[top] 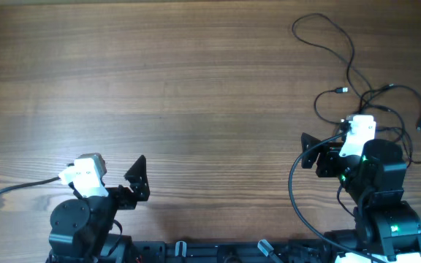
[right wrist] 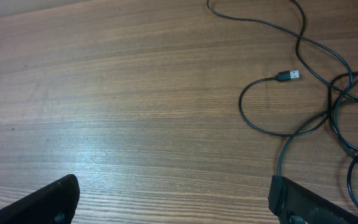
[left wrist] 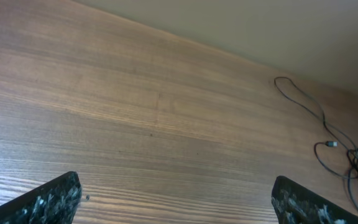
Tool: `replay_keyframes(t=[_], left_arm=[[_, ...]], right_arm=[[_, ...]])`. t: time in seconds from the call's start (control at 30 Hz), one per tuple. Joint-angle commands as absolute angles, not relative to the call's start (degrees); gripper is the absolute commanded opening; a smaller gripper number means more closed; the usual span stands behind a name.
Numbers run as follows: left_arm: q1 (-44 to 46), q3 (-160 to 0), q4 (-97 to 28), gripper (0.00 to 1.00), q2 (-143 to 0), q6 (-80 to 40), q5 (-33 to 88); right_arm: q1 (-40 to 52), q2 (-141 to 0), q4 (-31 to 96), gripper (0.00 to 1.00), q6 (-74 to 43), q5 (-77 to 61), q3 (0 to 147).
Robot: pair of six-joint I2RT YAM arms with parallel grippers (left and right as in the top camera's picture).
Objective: Untangle cables
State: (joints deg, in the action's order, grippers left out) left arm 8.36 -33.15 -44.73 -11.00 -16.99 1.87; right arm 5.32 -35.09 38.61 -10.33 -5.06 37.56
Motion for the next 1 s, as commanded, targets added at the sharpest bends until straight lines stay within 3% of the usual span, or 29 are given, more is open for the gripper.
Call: replay_keyframes(t=[0.0, 0.43, 0.77, 0.97], left_arm=[[8.6, -32.6, -45.8, 1.0, -10.6, -16.0, 2.8], [8.6, -32.6, -60.5, 1.0, -10.5, -16.0, 2.8], [8.6, -32.6, -60.5, 1.0, -10.5, -16.0, 2.8], [8.6, -32.6, -60.5, 1.0, -10.5, -16.0, 2.7]], right_arm=[[5.2, -36.0, 38.7, 1.0, -11.1, -5.0, 36.8], [5.2, -41.3, 38.7, 1.0, -11.1, -5.0, 36.7], [5.2, -26.8, 38.5, 1.0, -8.5, -0.8, 35.6], [3.2, -12.5, 26.3, 1.0, -9.1, -1.1, 27.0]])
